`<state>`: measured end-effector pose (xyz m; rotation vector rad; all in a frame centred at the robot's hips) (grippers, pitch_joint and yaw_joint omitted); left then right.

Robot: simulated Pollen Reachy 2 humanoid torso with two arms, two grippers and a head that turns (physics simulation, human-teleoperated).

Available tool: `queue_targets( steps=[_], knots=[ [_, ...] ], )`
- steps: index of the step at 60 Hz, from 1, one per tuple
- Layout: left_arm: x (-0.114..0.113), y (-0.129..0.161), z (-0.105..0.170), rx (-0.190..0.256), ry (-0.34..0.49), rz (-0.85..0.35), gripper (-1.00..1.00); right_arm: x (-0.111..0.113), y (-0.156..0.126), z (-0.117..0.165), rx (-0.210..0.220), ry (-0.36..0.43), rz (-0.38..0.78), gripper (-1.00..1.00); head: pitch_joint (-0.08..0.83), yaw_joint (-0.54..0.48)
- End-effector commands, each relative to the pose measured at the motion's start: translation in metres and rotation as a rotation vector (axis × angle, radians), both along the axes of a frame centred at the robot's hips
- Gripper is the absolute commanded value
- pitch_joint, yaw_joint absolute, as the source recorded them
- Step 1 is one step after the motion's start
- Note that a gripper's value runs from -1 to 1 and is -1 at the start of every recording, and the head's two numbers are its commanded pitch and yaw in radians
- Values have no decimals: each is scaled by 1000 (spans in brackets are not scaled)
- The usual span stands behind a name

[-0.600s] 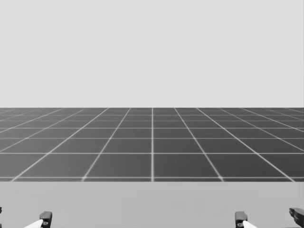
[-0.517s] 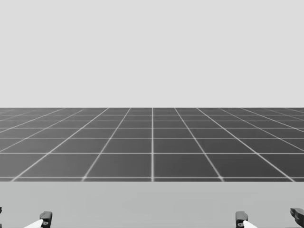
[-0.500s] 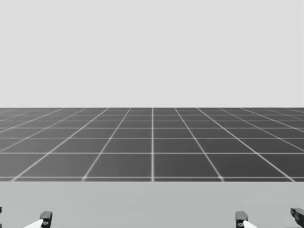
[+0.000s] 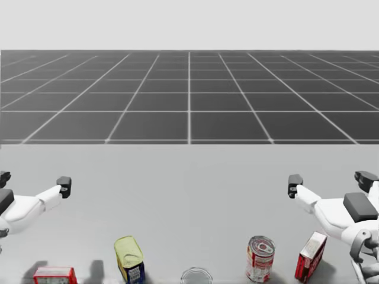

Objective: Pick up the potted meat can and lift it.

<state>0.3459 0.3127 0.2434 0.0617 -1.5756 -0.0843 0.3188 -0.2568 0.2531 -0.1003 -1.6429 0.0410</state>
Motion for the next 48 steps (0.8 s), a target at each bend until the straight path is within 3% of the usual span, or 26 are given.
queue_targets(
  steps=[1,26,38,48],
  knots=[
    [0,0,0,4,-1,-1,-1000,0,0,0,0,-4,-3,-1000,401,6],
    [2,-1,-2,12,7,-5,-1000,-3,-2,4,-2,-12,-3,-1000,670,106],
    [2,-3,-3,15,12,-10,-1000,-5,-2,5,2,-17,0,-1000,719,198],
    [-4,-10,3,-10,30,-57,-1000,-4,-1,5,2,-17,-2,-1000,704,193]
  ],
)
